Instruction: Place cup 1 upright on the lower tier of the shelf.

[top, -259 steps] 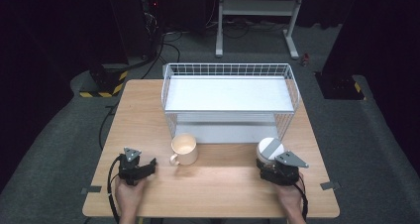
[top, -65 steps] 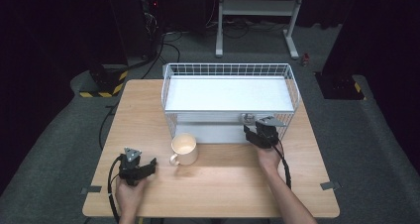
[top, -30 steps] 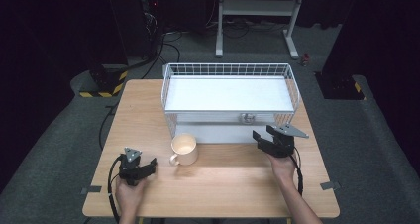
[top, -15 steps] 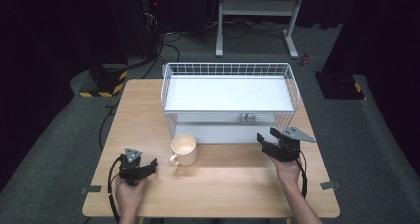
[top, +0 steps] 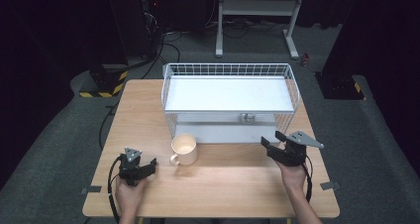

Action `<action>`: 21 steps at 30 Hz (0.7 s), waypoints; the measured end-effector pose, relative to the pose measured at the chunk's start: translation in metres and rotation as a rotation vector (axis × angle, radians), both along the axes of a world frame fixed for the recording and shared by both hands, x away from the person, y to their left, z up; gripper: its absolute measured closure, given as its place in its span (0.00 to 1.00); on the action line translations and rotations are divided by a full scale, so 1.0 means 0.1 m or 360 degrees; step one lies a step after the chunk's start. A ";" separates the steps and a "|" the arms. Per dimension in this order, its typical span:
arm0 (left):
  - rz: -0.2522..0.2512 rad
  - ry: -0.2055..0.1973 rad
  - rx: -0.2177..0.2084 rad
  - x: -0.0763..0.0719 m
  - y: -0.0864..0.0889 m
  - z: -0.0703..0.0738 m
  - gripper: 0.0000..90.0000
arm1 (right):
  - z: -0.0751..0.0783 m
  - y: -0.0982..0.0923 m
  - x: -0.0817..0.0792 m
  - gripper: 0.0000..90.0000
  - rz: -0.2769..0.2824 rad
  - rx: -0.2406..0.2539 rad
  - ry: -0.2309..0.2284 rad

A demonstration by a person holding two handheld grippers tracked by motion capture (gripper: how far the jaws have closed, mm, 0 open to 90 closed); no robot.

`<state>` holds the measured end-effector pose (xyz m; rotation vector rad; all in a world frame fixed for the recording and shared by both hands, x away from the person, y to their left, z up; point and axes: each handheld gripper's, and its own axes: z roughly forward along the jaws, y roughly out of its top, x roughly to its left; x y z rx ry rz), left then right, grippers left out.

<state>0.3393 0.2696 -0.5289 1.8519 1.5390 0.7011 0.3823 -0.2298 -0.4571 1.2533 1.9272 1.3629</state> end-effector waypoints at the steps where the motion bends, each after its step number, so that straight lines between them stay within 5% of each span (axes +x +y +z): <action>1: 0.0000 0.0000 0.0000 0.00 0.00 0.00 0.29 | 0.01 -0.01 -0.01 0.39 -0.0003 0.0003 -0.0010; 21: 0.0000 0.0000 0.0000 0.00 0.00 0.00 0.29 | 0.03 -0.22 -0.16 0.36 -0.0009 -0.0022 -0.0026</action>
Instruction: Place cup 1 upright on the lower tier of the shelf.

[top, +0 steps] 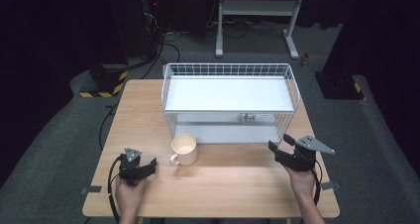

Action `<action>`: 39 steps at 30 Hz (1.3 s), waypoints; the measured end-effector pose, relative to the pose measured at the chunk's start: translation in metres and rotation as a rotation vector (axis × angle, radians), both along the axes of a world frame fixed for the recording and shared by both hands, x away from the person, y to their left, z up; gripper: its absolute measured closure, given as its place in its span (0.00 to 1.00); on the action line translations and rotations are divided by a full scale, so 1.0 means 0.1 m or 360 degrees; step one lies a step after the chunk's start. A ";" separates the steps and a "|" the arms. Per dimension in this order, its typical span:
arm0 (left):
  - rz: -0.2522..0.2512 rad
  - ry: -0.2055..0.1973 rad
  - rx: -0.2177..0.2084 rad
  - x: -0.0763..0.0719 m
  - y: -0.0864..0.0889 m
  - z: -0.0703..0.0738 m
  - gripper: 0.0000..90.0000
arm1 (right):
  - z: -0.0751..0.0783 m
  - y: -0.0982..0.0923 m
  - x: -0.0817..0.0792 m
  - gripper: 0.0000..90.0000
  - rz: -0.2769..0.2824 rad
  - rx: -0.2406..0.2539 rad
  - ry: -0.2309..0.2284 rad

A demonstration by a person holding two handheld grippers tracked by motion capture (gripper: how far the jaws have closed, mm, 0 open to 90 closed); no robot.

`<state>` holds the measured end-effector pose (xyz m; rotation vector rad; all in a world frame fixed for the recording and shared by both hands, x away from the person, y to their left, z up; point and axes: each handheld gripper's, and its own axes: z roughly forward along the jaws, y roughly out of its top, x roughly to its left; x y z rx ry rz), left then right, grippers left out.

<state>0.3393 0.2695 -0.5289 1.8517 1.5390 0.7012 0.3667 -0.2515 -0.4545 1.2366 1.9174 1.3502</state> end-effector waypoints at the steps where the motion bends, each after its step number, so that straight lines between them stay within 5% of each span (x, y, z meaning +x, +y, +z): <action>1: 0.0000 0.0000 0.0000 0.00 0.00 0.00 0.29 | 0.00 -0.01 -0.01 0.35 -0.0002 0.0003 -0.0002; 39: -0.0001 0.0002 0.0000 0.00 0.00 0.00 0.29 | -0.25 -0.31 -0.24 0.32 -0.0125 -0.0027 0.0024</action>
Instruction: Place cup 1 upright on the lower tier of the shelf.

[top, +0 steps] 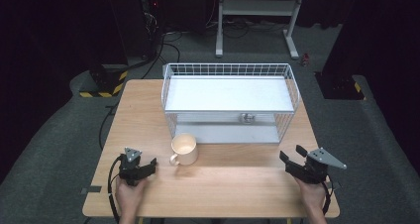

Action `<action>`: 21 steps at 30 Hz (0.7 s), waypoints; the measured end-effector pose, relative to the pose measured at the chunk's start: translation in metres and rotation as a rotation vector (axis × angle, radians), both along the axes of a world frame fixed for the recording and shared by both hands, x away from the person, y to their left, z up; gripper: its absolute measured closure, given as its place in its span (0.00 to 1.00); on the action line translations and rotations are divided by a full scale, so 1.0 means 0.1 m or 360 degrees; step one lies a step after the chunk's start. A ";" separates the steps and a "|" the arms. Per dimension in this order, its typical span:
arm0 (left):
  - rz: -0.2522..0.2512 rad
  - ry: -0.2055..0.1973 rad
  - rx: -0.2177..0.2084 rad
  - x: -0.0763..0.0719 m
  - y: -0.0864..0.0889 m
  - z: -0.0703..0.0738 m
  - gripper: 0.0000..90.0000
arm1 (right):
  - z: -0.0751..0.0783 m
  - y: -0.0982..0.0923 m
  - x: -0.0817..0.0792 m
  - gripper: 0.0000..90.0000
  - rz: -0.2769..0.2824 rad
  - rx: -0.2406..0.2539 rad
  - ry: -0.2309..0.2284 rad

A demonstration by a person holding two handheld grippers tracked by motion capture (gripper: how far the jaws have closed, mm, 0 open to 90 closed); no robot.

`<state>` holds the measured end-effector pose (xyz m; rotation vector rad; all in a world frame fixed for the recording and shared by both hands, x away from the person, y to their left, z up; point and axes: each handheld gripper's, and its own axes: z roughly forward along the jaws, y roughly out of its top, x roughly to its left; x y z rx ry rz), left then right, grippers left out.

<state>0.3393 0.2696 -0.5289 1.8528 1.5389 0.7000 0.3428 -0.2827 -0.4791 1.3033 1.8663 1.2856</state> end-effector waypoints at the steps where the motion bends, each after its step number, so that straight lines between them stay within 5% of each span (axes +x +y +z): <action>1: 0.0000 0.0000 0.0000 0.00 0.00 0.00 0.29 | -0.01 -0.01 0.00 0.32 -0.0005 -0.0012 -0.0003; 21: 0.0001 -0.0001 0.0000 0.00 0.00 0.00 0.29 | -0.22 -0.05 0.00 0.33 -0.0071 -0.0111 0.0101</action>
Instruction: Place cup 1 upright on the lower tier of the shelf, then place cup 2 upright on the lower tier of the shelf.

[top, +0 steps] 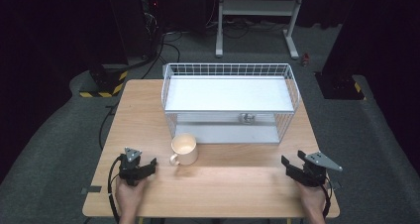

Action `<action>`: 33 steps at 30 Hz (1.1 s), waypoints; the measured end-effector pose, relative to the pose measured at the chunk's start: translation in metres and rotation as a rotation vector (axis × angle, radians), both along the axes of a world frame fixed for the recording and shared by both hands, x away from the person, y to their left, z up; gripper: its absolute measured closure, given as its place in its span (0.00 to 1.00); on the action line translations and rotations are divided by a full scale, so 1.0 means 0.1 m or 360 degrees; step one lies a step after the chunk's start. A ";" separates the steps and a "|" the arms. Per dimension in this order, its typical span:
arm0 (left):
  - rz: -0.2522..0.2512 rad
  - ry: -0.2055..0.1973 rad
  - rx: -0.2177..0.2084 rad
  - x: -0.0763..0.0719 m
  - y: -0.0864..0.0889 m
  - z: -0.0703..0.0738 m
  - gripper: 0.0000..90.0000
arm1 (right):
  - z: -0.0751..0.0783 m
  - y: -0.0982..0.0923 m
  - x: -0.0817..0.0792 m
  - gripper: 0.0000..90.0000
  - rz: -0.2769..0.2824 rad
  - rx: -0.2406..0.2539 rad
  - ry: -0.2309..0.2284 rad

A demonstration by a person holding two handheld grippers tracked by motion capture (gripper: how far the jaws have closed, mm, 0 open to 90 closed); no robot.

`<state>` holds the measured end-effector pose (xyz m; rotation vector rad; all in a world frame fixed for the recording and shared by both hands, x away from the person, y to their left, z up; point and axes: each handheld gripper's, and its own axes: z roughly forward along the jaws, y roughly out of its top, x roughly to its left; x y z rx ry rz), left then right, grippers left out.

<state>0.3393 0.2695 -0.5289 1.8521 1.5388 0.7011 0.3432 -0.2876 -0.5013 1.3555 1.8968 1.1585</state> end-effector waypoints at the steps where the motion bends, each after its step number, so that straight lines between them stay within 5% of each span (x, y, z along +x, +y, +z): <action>1: -0.0001 0.0001 0.0000 0.00 0.00 0.00 0.29 | -0.02 0.00 0.01 0.33 -0.0003 -0.0008 0.0007; 11: 0.0002 0.0001 -0.0004 0.00 0.00 0.00 0.29 | -0.16 0.05 0.02 0.33 -0.0019 -0.0147 0.0059; 23: -0.0021 0.0038 0.0002 0.05 -0.01 0.00 0.17 | -0.22 0.09 0.17 0.30 -0.0001 -0.0278 0.0305; 30: -0.0016 0.0101 -0.0018 0.05 -0.02 0.04 0.15 | -0.22 0.08 0.21 0.27 0.0027 -0.0251 0.0328; 33: -0.0046 0.0079 -0.0051 0.02 -0.04 0.05 0.14 | -0.22 0.08 0.21 0.27 0.0027 -0.0252 0.0328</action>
